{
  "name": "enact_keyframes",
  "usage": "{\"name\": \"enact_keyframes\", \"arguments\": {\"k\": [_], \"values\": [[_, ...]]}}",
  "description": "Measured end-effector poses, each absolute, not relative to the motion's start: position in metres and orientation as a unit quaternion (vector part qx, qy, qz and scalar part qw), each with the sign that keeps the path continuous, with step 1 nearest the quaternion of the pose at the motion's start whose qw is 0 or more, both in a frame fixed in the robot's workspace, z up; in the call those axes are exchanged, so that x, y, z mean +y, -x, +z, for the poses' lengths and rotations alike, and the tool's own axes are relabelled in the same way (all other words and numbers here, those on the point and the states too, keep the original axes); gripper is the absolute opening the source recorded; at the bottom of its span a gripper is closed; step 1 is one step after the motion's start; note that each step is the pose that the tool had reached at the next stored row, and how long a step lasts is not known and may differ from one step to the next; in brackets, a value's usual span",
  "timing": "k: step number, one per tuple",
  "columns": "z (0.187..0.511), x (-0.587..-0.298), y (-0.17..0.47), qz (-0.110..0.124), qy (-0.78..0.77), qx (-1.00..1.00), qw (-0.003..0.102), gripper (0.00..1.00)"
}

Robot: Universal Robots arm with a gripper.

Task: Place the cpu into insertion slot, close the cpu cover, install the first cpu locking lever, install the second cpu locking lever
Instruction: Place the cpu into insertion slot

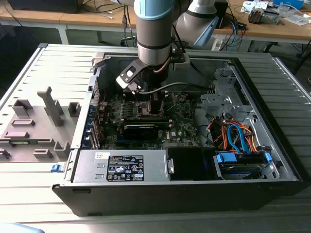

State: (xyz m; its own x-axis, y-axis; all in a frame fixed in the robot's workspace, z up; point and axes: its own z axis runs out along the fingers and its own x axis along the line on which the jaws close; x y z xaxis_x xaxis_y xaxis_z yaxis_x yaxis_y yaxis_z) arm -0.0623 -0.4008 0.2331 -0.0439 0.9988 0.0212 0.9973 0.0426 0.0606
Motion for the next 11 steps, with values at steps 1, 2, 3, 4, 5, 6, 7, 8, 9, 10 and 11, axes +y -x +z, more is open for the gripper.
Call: {"name": "enact_keyframes", "arguments": {"k": [1, 2, 3, 4, 5, 6, 7, 8, 9, 10, 11], "values": [[0.2328, -0.4009, 0.0624, 0.029, -0.691, 0.722, 0.013, 0.55], [0.2314, -0.4008, 0.0624, 0.029, -0.691, 0.722, 0.013, 0.55], [0.2301, -0.4007, 0.0625, 0.029, -0.691, 0.722, 0.013, 0.55], [0.2298, -0.4007, 0.0626, 0.029, -0.691, 0.722, 0.013, 0.55], [0.2296, -0.4007, 0.0626, 0.029, -0.691, 0.722, 0.013, 0.55], [0.2293, -0.4007, 0.0626, 0.029, -0.691, 0.722, 0.013, 0.55], [0.229, -0.4007, 0.0626, 0.029, -0.691, 0.722, 0.013, 0.55], [0.2288, -0.4007, 0.0626, 0.029, -0.691, 0.722, 0.013, 0.55], [0.2286, -0.4007, 0.0626, 0.029, -0.691, 0.722, 0.013, 0.55], [0.2283, -0.4007, 0.0626, 0.029, -0.691, 0.722, 0.013, 0.55], [0.228, -0.4007, 0.0626, 0.029, -0.691, 0.722, 0.013, 0.55]]}}
